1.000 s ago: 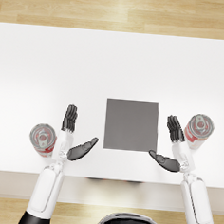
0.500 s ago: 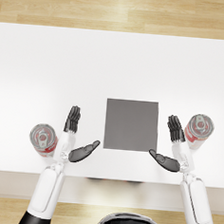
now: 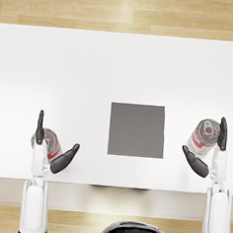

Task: Pick up the red can on the left and place it in the middle, then pick up the red can on the right and place it on top of the can in the middle

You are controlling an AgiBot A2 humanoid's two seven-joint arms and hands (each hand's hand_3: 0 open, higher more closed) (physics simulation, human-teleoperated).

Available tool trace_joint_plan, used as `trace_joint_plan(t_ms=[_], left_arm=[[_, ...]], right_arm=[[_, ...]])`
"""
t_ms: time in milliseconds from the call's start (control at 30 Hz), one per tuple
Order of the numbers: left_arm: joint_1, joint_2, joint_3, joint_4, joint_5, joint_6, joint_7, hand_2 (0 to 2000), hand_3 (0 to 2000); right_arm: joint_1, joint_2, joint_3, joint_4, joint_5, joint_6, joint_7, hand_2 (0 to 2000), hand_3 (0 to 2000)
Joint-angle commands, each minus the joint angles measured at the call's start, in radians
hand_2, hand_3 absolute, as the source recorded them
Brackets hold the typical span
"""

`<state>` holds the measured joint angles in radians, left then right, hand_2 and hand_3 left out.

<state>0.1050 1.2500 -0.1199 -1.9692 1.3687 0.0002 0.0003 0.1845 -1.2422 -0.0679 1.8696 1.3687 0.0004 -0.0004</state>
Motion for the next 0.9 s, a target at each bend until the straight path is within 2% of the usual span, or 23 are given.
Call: trace_joint_plan(t_ms=[33,233,367,600,767,900], left_arm=[[-0.060,0.026,-0.132,-0.012,0.003,0.000,0.000,0,0],[-0.170,0.088,-0.196,0.031,0.010,0.000,0.000,0,0],[-0.218,0.111,-0.175,0.105,0.010,0.000,0.000,0,0],[-0.223,0.121,-0.168,0.219,0.010,0.000,0.000,0,0],[-0.219,0.126,-0.119,0.312,0.010,0.000,0.000,0,0],[-0.184,0.123,-0.102,0.376,0.010,0.000,0.000,0,0]], right_arm=[[-0.003,-0.002,-0.061,-0.038,0.003,0.000,0.000,0,0],[-0.048,-0.015,-0.083,-0.140,0.010,0.000,0.000,0,0],[-0.052,-0.022,-0.065,-0.252,0.010,0.000,0.000,0,0],[-0.035,-0.034,-0.061,-0.391,0.011,0.000,0.000,0,0],[0.013,-0.044,-0.035,-0.520,0.011,0.000,0.000,0,0],[0.053,-0.054,-0.008,-0.602,0.011,0.000,0.000,0,0]])
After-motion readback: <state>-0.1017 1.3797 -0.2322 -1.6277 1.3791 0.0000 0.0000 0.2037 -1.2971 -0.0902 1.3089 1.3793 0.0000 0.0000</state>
